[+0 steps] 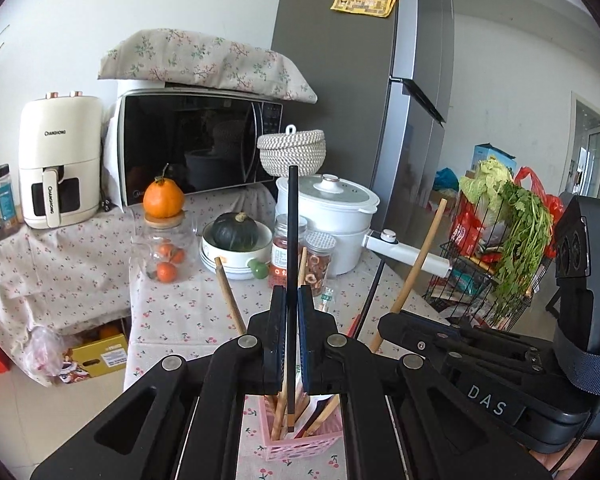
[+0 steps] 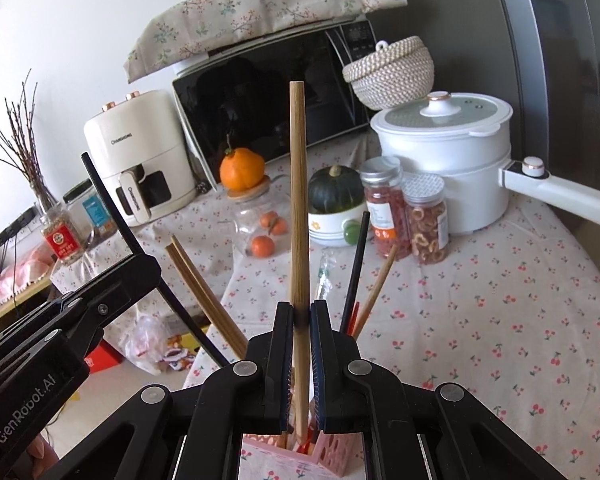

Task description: Organize utensils

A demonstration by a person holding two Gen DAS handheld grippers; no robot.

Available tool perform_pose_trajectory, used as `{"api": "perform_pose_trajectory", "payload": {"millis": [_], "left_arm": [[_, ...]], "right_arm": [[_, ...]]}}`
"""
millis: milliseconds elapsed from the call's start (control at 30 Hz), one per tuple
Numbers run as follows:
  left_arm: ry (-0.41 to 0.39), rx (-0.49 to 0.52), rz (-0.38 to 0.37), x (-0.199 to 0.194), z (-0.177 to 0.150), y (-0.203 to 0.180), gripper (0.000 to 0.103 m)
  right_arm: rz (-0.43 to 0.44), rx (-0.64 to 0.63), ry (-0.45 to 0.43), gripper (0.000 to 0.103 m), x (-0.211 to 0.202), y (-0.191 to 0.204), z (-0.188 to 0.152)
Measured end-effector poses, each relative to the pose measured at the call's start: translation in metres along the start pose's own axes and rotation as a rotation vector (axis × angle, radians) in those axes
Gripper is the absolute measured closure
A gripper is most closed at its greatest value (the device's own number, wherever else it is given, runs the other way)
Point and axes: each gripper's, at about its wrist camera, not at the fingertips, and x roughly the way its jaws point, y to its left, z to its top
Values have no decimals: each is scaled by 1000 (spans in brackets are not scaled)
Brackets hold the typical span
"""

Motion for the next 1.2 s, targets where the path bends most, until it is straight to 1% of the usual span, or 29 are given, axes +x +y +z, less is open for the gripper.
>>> {"api": "perform_pose_trajectory", "payload": {"millis": [133,233,267,333,367,400,533,600,667,733,800,833,900,933,1000,1033,1067,1100,1133,1200], "left_arm": [[33,-10,1,8,-5,2,97],[46,-15,23,8,-6,3,96],[47,-16,28,8,-6,4,93],[53,-23,33,7,-7,5,84],[54,-29,35,5,-8,6,74],[53,-36,38,4,-9,8,67],[65,-56,48,-2,-10,12,59],[83,-68,63,-4,-12,14,50],[100,-82,75,-6,-14,17,44],[117,-89,90,-8,-17,18,40],[133,-94,108,-12,-20,18,33],[140,-97,116,-14,-21,18,32],[151,-103,131,-19,-24,16,24],[156,-105,133,-22,-25,15,23],[176,-89,134,-28,-28,9,10],[179,-73,132,-31,-31,5,6],[182,-58,133,-34,-33,1,0],[183,-47,136,-37,-35,-3,0],[186,-38,142,-40,-38,-7,0],[202,-25,148,-44,-41,-12,0]], "right_arm": [[-9,2,24,96,8,-2,-3],[-12,3,39,96,11,-4,-5],[-13,2,42,96,12,-4,-5],[-13,1,47,96,13,-4,-6],[-14,1,48,96,13,-4,-6],[-13,1,50,96,13,-4,-6],[-13,-1,53,95,12,-4,-6],[-8,1,56,94,12,-5,-6],[-4,6,47,92,9,-6,-6],[-5,4,42,86,5,-7,-5],[-8,0,27,70,-2,-9,-3],[-9,-2,18,66,-7,-10,-2],[-16,-9,-2,58,-18,-12,0],[-23,-13,-11,55,-24,-13,1],[-41,-17,-31,41,-37,-17,3],[-53,-16,-41,37,-43,-19,4],[-67,-17,-50,29,-50,-21,4],[-81,-21,-62,23,-57,-23,4],[-93,-27,-78,20,-65,-25,4],[-114,-48,-103,4,-79,-26,3]]}}
